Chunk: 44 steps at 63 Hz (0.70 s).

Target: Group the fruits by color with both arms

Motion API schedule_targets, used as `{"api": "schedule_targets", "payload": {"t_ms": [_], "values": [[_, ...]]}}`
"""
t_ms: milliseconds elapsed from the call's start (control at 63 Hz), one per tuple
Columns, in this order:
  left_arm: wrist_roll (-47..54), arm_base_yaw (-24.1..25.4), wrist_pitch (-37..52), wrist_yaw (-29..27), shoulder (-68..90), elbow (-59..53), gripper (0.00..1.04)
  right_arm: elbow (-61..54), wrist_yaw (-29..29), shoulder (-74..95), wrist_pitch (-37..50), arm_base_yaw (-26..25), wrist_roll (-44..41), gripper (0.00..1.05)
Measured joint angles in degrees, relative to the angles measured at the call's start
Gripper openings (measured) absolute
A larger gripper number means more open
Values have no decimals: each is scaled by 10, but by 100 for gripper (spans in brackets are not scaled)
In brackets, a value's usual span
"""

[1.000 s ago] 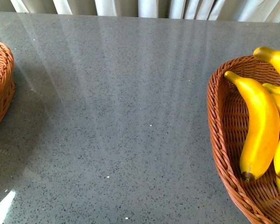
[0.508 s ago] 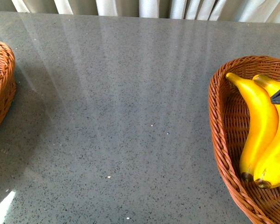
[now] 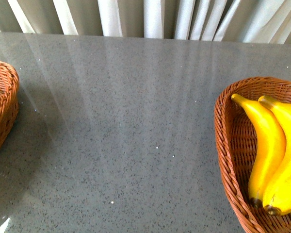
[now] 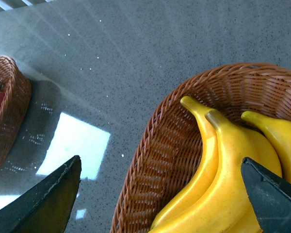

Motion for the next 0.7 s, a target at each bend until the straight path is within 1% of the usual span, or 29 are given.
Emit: {"api": "schedule_targets", "payload": {"t_ms": [16, 32, 48, 63, 79, 95, 127, 159, 175, 302, 333, 476, 698], "values": [[0, 0, 0, 0, 0, 0, 96, -10, 21, -2, 28, 3, -3, 92], [0, 0, 0, 0, 0, 0, 96, -33, 67, -7, 90, 6, -13, 88], [0, 0, 0, 0, 0, 0, 96, -46, 88, -9, 123, 8, -16, 87], [0, 0, 0, 0, 0, 0, 96, -72, 123, -14, 185, 10, -20, 83], [0, 0, 0, 0, 0, 0, 96, -108, 172, -21, 268, 11, -28, 78], [0, 0, 0, 0, 0, 0, 96, -131, 198, -26, 318, 12, -30, 75], [0, 0, 0, 0, 0, 0, 96, -175, 234, -39, 417, 11, -34, 66], [0, 0, 0, 0, 0, 0, 96, -201, 241, -55, 476, 12, -36, 57], [0, 0, 0, 0, 0, 0, 96, -207, 240, -63, 489, 12, -38, 54], [0, 0, 0, 0, 0, 0, 96, -240, 240, -105, 498, 13, -44, 33], [0, 0, 0, 0, 0, 0, 96, -251, 241, -115, 495, 13, -44, 26], [0, 0, 0, 0, 0, 0, 96, -283, 241, -158, 478, 14, -46, 1], [0, 0, 0, 0, 0, 0, 96, -313, 241, -224, 443, 14, -48, 2]]}}
